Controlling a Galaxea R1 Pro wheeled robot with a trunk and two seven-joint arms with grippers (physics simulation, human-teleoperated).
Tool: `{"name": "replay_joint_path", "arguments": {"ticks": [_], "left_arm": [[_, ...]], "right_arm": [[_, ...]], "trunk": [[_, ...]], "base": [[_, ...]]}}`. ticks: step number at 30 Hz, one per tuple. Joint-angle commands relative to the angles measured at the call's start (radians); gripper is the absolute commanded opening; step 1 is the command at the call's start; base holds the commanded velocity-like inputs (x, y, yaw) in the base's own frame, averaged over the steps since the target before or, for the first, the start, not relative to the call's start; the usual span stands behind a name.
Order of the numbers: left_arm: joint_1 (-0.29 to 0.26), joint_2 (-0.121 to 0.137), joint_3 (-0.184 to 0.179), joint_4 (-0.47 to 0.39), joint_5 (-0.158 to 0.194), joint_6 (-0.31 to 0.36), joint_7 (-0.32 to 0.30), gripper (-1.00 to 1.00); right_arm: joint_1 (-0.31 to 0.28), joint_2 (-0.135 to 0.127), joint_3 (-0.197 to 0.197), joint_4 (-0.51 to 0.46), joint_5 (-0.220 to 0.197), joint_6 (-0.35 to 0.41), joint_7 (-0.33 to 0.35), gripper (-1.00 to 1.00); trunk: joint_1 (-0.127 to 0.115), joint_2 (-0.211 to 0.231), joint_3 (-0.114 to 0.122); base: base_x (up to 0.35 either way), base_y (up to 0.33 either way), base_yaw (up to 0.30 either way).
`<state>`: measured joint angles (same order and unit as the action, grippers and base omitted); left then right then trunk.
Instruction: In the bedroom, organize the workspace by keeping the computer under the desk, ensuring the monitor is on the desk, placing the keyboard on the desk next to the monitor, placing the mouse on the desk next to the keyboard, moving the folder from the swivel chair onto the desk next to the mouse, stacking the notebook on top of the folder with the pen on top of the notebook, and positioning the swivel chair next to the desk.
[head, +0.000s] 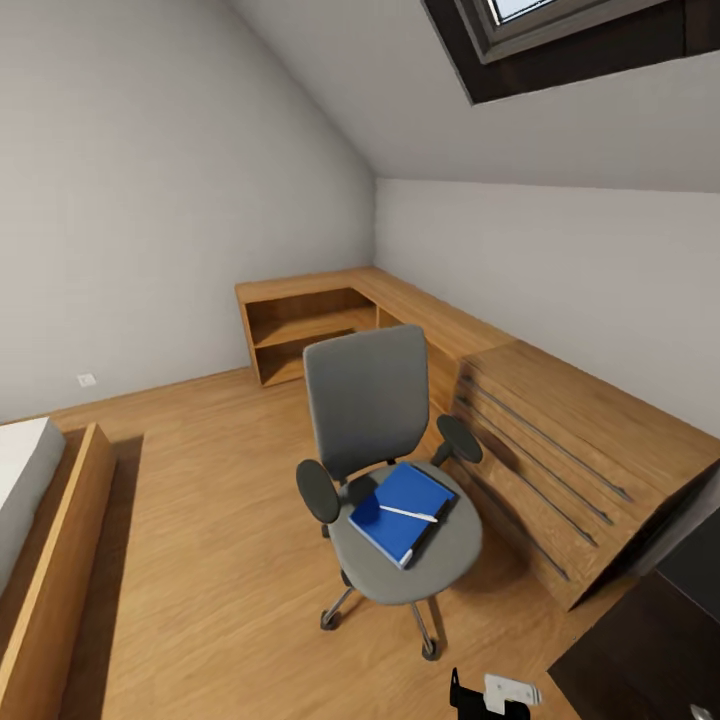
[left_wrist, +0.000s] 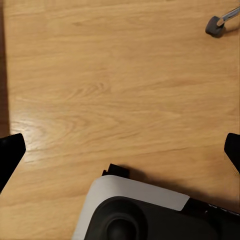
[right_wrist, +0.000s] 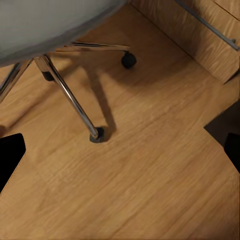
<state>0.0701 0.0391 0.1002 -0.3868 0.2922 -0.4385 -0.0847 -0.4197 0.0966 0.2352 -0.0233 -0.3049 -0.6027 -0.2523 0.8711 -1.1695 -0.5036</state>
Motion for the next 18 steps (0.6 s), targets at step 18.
{"name": "replay_joint_path", "arguments": {"ticks": [18], "left_arm": [[0.000,0.000,0.003,-0.001,0.010,0.000,-0.009,1.00]], "right_arm": [[-0.001,-0.017,0.010,0.002,-0.005,-0.002,-0.004,1.00]], "trunk": [[0.001,0.000,-0.001]], "base": [[0.106,0.000,0.004]]}}
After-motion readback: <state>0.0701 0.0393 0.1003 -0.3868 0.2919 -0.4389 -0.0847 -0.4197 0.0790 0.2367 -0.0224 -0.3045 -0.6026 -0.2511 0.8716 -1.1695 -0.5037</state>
